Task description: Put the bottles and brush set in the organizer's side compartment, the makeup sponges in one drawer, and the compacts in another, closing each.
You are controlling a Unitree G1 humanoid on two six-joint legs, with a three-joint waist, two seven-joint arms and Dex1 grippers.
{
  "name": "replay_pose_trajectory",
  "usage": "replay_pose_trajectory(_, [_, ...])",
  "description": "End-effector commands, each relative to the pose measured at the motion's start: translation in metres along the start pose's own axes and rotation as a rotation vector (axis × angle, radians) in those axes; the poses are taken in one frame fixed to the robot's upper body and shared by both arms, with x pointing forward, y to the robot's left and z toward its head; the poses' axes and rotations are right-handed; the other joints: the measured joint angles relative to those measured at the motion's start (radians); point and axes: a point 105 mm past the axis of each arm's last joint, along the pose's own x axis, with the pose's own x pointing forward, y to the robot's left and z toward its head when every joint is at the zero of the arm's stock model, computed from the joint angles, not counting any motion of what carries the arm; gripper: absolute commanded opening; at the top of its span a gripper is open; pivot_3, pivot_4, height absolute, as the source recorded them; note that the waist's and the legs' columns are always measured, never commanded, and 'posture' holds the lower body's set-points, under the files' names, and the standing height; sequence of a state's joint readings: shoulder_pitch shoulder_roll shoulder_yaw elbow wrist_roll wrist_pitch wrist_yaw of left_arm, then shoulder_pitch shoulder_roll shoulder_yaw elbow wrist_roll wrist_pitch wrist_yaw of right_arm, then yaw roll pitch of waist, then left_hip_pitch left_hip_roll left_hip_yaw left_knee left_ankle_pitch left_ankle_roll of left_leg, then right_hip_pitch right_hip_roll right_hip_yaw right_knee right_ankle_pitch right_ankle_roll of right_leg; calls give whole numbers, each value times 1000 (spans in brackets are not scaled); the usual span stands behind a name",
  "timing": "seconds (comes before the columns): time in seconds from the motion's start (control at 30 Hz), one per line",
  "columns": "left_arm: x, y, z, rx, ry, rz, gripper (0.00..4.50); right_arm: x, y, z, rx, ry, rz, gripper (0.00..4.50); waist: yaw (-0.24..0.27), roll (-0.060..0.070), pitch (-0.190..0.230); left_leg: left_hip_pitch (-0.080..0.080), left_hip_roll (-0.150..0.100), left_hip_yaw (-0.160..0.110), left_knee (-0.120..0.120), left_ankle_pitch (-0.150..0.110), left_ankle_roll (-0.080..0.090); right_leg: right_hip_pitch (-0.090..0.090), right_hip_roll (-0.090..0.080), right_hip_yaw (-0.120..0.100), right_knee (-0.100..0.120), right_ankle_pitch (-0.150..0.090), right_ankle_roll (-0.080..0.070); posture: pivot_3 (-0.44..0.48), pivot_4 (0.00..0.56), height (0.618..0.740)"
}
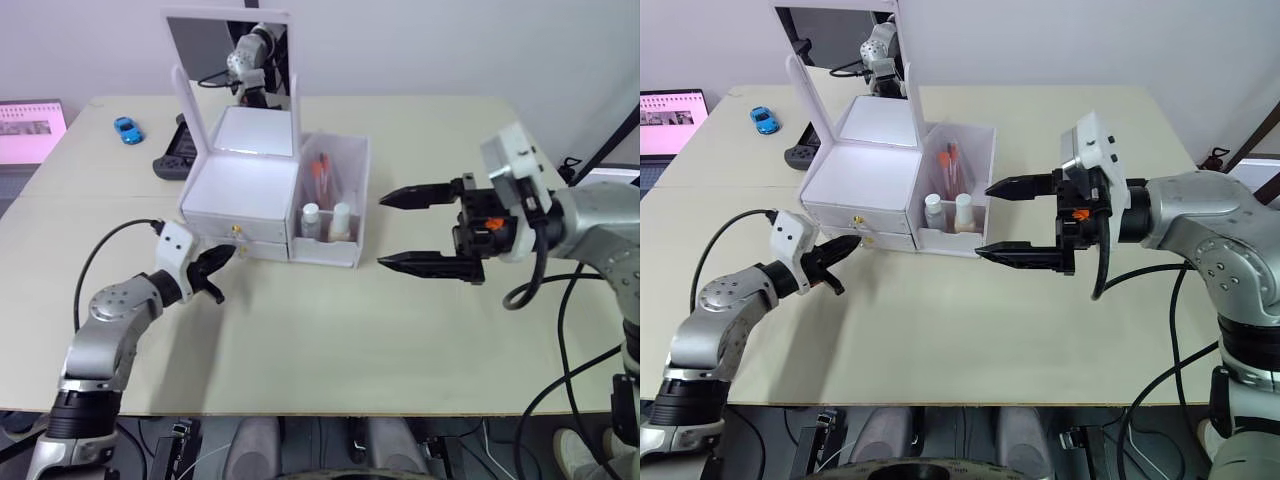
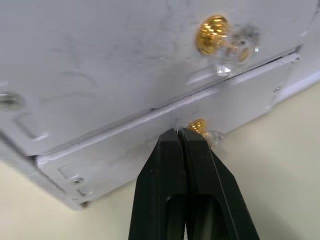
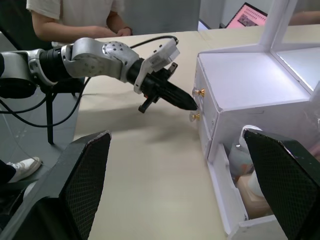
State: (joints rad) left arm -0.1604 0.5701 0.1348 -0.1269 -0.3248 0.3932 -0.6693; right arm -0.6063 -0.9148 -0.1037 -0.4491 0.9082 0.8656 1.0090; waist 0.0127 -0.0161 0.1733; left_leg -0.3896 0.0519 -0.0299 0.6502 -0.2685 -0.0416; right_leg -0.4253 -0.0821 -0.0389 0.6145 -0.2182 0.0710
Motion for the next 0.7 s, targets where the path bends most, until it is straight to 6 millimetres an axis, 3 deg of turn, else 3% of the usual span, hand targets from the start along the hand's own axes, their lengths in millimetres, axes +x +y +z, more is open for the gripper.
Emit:
replay_pose_trajectory(0.03, [-1,9,17,31,-72,41,58,-4,3,11,-65,-14,-13,4500,1,0,0,0,0,0,0,0,0,0,0,0,0,0,0,0,150,730])
replay_pose_trajectory(0.2, [12,-3,20,3,-104,3,58,-4,3,12,-69,-14,-15,4500,3,0,0,0,0,0,0,0,0,0,0,0,0,0,0,0,150,730])
replay_pose_trajectory(0.37, [13,-7,14,-2,-93,5,58,-5,5,12,-60,-16,-10,4500,8,0,0,0,0,0,1,0,0,0,0,0,0,0,0,0,150,730])
replay_pose_trajectory(0.53, [4,-5,18,-3,-85,-3,58,-10,2,9,-39,-11,-38,4500,6,0,0,0,0,0,1,0,0,0,0,0,0,0,0,0,150,730])
replay_pose_trajectory(0.6, [-6,-15,23,-17,-90,-88,58,-17,-8,10,16,-34,-81,4500,0,0,0,0,0,0,0,0,0,0,0,0,0,0,0,0,150,730])
replay_pose_trajectory(0.7, [-22,-7,30,-49,-88,-93,58,-30,-20,5,61,-27,-158,4500,-2,0,0,0,0,1,0,0,0,0,0,1,-1,0,0,0,150,730])
